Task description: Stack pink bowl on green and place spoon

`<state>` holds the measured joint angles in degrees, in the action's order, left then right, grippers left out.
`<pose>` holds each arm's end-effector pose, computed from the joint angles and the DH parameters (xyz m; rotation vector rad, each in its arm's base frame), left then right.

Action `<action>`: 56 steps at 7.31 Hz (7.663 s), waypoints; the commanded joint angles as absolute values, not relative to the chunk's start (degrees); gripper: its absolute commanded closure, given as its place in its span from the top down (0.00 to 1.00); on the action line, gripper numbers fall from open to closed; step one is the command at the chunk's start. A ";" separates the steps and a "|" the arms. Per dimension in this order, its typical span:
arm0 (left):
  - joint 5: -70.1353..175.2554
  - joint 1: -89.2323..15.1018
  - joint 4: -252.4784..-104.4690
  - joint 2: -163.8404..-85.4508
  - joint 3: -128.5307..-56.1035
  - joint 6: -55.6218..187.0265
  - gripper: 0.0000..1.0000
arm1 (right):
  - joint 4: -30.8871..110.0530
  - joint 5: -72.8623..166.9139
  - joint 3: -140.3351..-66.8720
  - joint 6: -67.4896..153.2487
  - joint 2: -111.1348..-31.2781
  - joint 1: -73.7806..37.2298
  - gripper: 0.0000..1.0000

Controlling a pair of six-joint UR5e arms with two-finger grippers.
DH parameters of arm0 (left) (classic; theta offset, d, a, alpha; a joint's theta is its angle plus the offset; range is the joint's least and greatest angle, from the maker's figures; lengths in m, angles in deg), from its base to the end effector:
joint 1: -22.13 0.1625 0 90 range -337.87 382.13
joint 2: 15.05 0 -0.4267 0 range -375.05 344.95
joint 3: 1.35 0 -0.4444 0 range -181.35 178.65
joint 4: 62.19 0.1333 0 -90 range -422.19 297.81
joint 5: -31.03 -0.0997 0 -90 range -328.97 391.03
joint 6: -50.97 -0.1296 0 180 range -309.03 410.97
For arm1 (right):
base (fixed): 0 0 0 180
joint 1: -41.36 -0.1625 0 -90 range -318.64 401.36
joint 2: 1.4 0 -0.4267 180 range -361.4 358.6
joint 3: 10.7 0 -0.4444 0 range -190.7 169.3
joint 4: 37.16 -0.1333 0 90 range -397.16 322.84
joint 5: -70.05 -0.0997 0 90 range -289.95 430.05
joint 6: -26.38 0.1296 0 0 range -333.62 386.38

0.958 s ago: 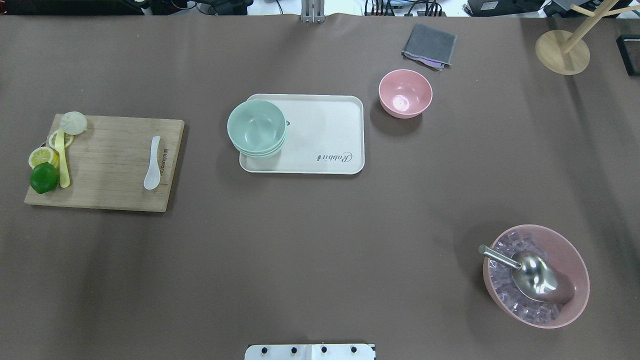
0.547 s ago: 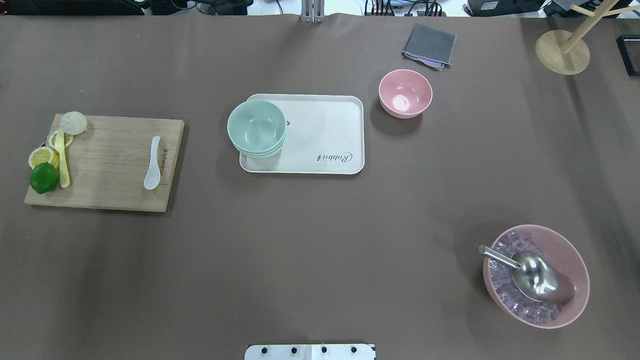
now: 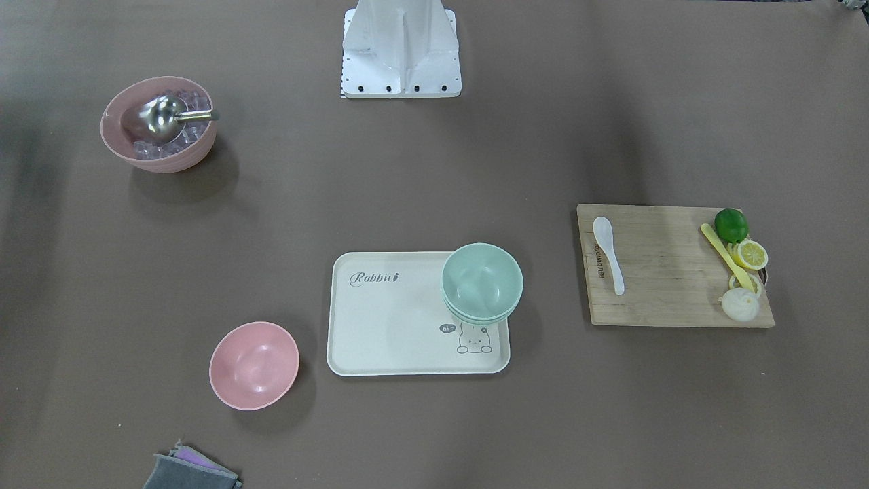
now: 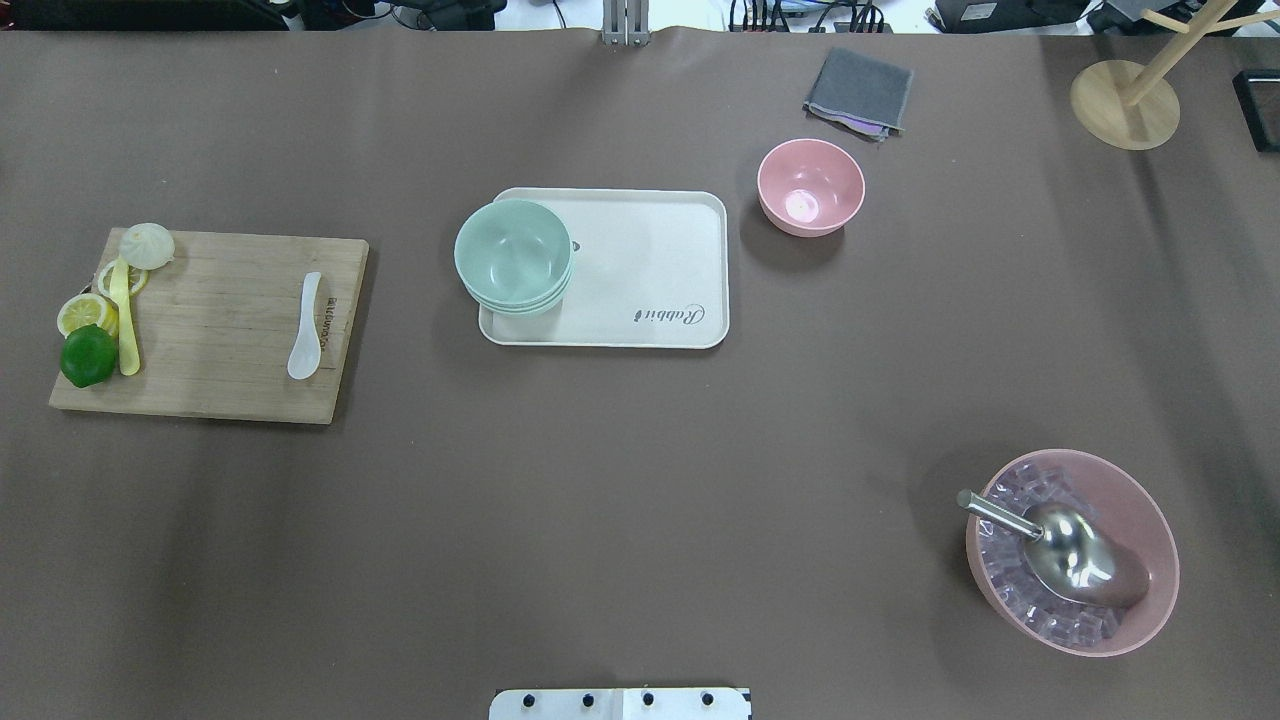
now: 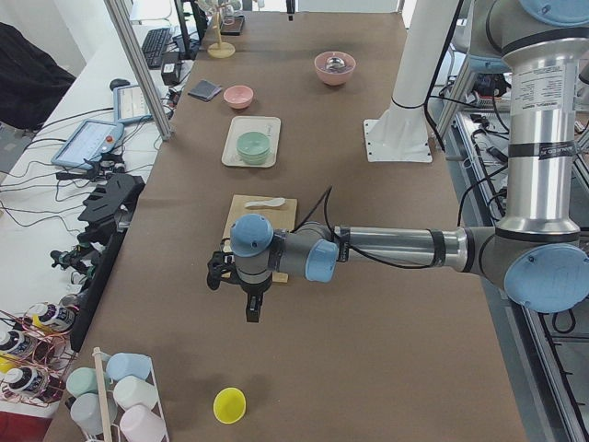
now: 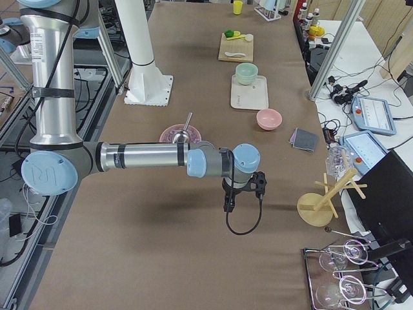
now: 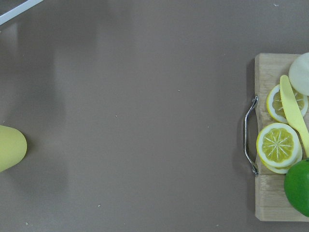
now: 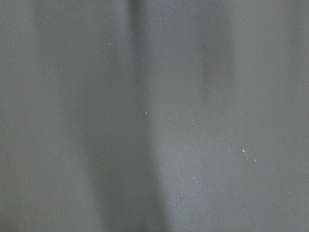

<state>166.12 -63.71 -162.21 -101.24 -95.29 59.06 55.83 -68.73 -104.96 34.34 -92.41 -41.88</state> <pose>-0.0029 -0.5319 0.6597 0.0832 0.7981 0.0048 -0.0276 -0.5367 0.6489 -0.1048 -0.8449 0.0177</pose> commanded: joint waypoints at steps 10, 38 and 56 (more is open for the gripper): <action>166.11 -63.65 -162.21 -101.45 -95.13 59.06 0.98 | 55.82 -68.73 -104.74 34.38 -91.31 -41.88 1.00; 173.23 -58.20 -178.12 -112.87 -95.22 80.68 0.98 | 16.36 -47.73 -80.48 94.66 -58.00 -10.67 0.88; 145.55 -24.45 -165.36 -124.82 -98.14 112.50 0.97 | 16.45 -51.50 -87.51 101.61 -57.04 -14.45 0.00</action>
